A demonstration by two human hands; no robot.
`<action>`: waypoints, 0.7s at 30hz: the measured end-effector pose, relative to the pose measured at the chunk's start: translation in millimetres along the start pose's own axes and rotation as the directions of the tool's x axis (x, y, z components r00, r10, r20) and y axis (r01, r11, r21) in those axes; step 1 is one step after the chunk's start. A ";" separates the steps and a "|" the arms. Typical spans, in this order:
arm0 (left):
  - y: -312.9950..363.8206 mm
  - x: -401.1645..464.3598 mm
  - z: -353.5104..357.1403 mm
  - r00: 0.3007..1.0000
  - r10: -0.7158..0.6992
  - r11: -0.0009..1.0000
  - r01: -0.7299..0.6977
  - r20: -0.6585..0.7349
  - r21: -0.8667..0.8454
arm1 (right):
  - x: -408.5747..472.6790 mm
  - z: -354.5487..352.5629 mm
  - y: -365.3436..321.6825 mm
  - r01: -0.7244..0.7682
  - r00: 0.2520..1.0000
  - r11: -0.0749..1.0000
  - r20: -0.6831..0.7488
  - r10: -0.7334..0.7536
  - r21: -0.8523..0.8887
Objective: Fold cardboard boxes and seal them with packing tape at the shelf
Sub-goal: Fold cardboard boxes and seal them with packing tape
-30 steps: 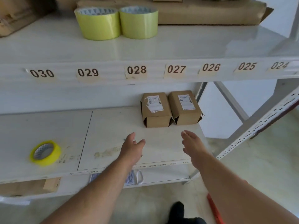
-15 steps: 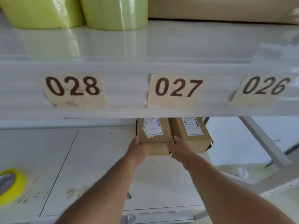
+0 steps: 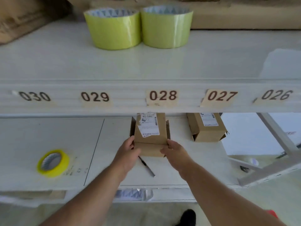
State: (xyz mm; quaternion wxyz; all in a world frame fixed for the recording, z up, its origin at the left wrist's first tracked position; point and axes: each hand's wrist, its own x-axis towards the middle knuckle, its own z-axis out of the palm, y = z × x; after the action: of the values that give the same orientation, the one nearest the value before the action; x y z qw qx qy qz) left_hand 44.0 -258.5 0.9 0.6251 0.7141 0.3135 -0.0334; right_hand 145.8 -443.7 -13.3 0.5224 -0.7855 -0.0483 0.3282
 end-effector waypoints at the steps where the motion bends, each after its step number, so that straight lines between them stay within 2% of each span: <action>1: -10.1 -17.1 -17.0 0.999 -0.034 0.999 0.034 -0.015 0.004 | -15.6 16.5 -3.8 -0.014 1.000 1.000 0.023 0.014 -0.006; 5: -69.0 -71.4 -81.1 0.986 -0.147 0.989 0.144 -0.075 -0.043 | -70.6 86.7 -9.2 -0.052 0.989 0.999 0.141 0.053 -0.016; 8: -86.0 -102.4 -106.6 0.981 -0.156 0.987 0.149 -0.112 -0.068 | -89.9 129.5 2.7 -0.070 0.979 0.996 0.190 0.078 -0.048; 11: -104.1 -111.1 -121.5 0.980 -0.181 0.983 0.177 -0.089 -0.048 | -96.0 156.3 13.8 -0.127 0.965 0.988 0.221 0.143 -0.085; 14: -123.4 -106.0 -127.9 0.972 -0.211 0.978 0.210 -0.105 -0.012 | -83.4 172.3 39.7 -0.181 0.958 0.974 0.199 0.205 -0.135; 17: -138.7 -95.8 -127.9 0.941 -0.267 0.963 0.268 -0.205 -0.023 | -84.1 173.2 32.3 -0.191 0.968 0.969 0.135 0.212 -0.157; 21: -149.6 -76.7 -135.4 0.869 -0.276 0.947 0.319 -0.411 0.038 | -61.4 160.2 31.0 -0.197 0.979 0.939 -0.009 0.202 -0.282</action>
State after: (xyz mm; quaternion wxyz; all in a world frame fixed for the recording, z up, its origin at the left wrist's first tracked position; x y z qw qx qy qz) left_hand -137.3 -162.6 -66.5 0.4965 0.6804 0.5390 0.0010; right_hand -1.0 -357.0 -49.4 0.3691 -0.8493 -0.0197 0.3769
